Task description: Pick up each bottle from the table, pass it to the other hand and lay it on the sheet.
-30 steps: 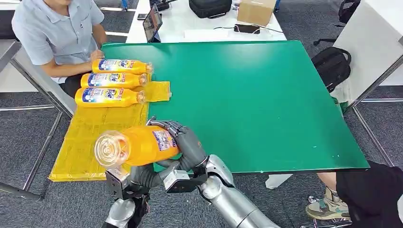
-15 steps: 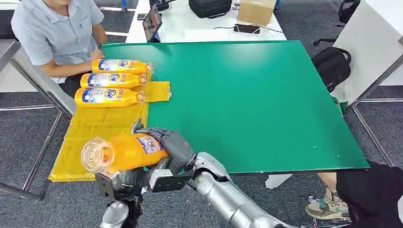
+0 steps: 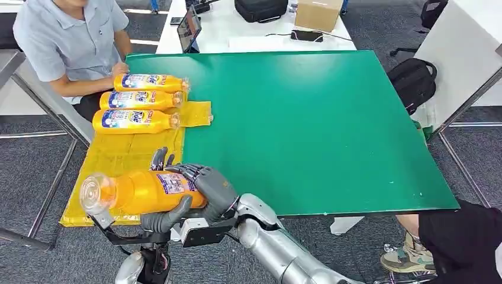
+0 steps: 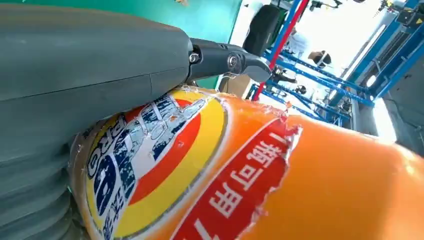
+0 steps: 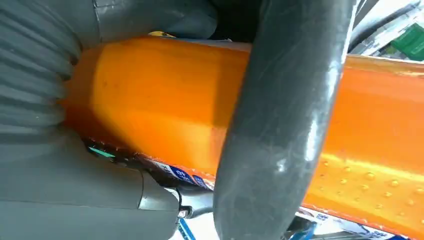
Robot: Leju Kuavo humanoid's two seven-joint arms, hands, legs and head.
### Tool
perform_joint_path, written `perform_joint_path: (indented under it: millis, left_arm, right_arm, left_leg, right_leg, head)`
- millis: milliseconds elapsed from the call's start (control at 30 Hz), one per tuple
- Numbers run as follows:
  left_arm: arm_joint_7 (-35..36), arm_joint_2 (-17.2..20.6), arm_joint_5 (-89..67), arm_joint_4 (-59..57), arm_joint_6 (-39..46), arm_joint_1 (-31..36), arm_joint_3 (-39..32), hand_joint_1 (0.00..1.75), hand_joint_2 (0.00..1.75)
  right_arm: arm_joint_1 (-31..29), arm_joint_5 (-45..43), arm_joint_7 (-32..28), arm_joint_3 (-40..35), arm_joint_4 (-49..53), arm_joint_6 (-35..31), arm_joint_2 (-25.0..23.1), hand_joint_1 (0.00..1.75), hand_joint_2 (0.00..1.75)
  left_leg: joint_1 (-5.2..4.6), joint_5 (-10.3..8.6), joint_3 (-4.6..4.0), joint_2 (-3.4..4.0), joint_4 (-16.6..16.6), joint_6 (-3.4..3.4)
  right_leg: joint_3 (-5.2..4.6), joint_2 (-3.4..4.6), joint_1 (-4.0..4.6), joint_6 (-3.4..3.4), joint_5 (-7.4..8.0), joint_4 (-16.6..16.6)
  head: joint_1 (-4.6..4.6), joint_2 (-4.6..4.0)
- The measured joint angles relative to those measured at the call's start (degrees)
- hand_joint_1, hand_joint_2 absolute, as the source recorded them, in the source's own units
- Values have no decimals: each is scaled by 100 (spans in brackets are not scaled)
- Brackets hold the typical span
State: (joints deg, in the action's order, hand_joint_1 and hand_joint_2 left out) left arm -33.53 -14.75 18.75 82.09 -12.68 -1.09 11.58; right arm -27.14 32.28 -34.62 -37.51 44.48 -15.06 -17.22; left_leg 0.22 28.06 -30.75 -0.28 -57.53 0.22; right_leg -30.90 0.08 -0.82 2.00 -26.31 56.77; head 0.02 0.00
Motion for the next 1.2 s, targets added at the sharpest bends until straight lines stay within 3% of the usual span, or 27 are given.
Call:
perform_joint_path:
  millis: [100,133,200,233,267,333,367,667,933,1200]
  left_arm:
    - [31,-33,15,0,26,3,-28,175,175]
    - [28,-35,-13,0,42,7,-31,175,175]
    - [-11,-42,-145,-22,103,32,-28,175,175]
    - [-40,-46,-221,-39,151,40,-24,175,175]
    - [-79,-52,-297,-46,216,45,-22,175,175]
    - [-138,-72,-398,-48,362,67,-22,175,175]
    - [-164,-85,-437,-48,438,89,-22,175,175]
    - [-50,-76,-472,-158,732,248,-79,175,175]
    - [262,42,-201,-558,861,802,-507,175,175]
    - [417,277,-1802,-1612,2904,1842,-771,175,175]
  right_arm:
    - [1,-20,-37,2,-13,-55,-2,175,175]
    - [1,-22,-57,2,-15,-66,-2,164,175]
    - [5,-26,-59,4,-26,-92,-2,79,175]
    - [3,-26,-59,7,-31,-105,0,10,175]
    - [8,-26,-57,6,-33,-120,0,0,175]
    - [24,-9,-50,4,-33,-168,0,0,175]
    - [39,11,-46,4,-35,-186,-2,0,0]
    - [157,311,61,-13,-48,-717,-26,0,0]
    - [382,472,20,-114,-48,-1117,-11,0,0]
    - [596,608,-66,-347,2,-1609,0,0,0]
  left_leg:
    - [0,0,-1,0,0,0]
    - [0,0,-1,1,0,0]
    - [-1,0,-1,1,0,0]
    - [-1,0,-1,2,-1,0]
    - [-1,0,-1,3,0,0]
    - [-1,0,-1,3,-1,0]
    - [-1,0,-1,1,0,0]
    - [0,0,-1,1,0,0]
    - [0,-1,1,-4,0,-1]
    - [0,-3,-1,-8,0,-1]
  right_leg:
    - [0,0,0,0,0,0]
    - [-1,0,0,0,0,0]
    - [-1,1,-1,0,0,0]
    - [-1,1,-1,0,0,0]
    - [-1,1,-1,0,0,0]
    - [-1,2,-1,0,0,0]
    - [0,1,-1,0,0,0]
    - [0,1,0,0,0,0]
    - [3,0,0,0,0,1]
    - [4,-1,0,0,1,3]
  head:
    - [0,0]
    - [2,0]
    - [2,0]
    - [2,0]
    - [2,0]
    - [0,0]
    - [2,0]
    - [2,0]
    - [0,0]
    - [2,0]
